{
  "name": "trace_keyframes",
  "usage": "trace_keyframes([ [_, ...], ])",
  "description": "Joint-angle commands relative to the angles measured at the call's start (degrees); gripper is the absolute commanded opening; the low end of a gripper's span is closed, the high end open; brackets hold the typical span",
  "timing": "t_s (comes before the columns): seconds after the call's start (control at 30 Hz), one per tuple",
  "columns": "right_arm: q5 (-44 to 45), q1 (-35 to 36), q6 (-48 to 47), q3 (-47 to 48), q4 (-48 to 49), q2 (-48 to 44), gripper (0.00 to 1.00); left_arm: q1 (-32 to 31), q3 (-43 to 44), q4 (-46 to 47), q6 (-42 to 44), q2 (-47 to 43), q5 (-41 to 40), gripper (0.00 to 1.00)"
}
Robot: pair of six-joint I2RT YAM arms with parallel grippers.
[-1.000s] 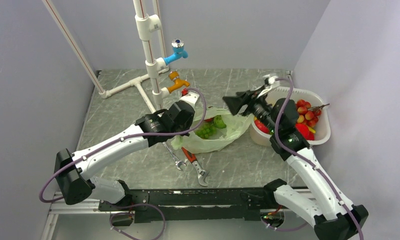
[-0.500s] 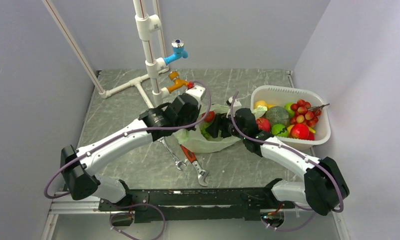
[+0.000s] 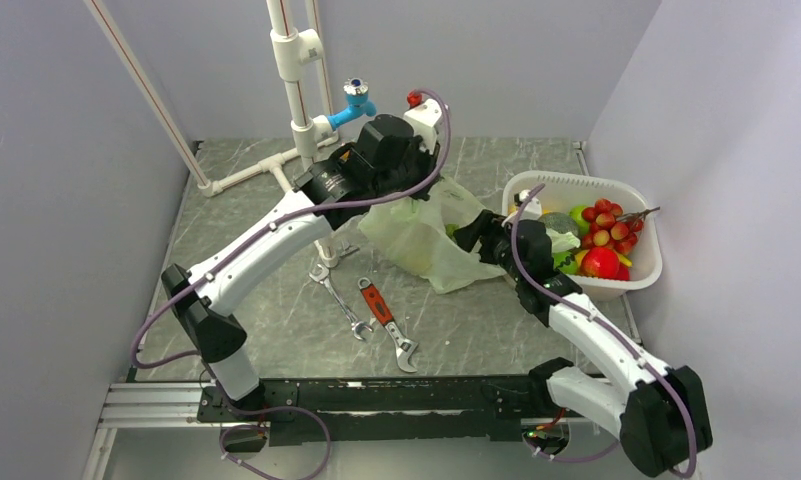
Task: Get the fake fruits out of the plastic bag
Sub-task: Adjust the plastic bag at the center of the board.
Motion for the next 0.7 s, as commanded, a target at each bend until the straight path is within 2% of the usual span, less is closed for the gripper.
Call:
trace_keyframes([
  [0.0,-3.2,0.6,-3.9,-1.2,1.9,-4.5,0.75,0.3,-2.2,1.0,4.5,-2.5,4.2,0.00],
  [0.17,-11.2,6.3,-6.8,-3.7,4.8,-1.8,0.76,0.5,-19.8,1.6,3.2,-10.0,0.4,0.00],
  [0.3,-13.9,11.1,-3.7,-7.2,8.2,2.3,0.75,0.5,-34.4,0.6,-0.2,-17.7,-2.4,0.00],
  [0.47,-11.1,15.1,-0.7,-12.3,9.8,4.2,0.74,0.5,-48.1,2.1,-6.6,-24.8,0.7,0.00],
  [0.67,-3.4,15.4,7.0,-16.2,2.3,1.8,0.72,0.5,-57.5,4.5,-10.3,-27.8,0.2,0.00],
])
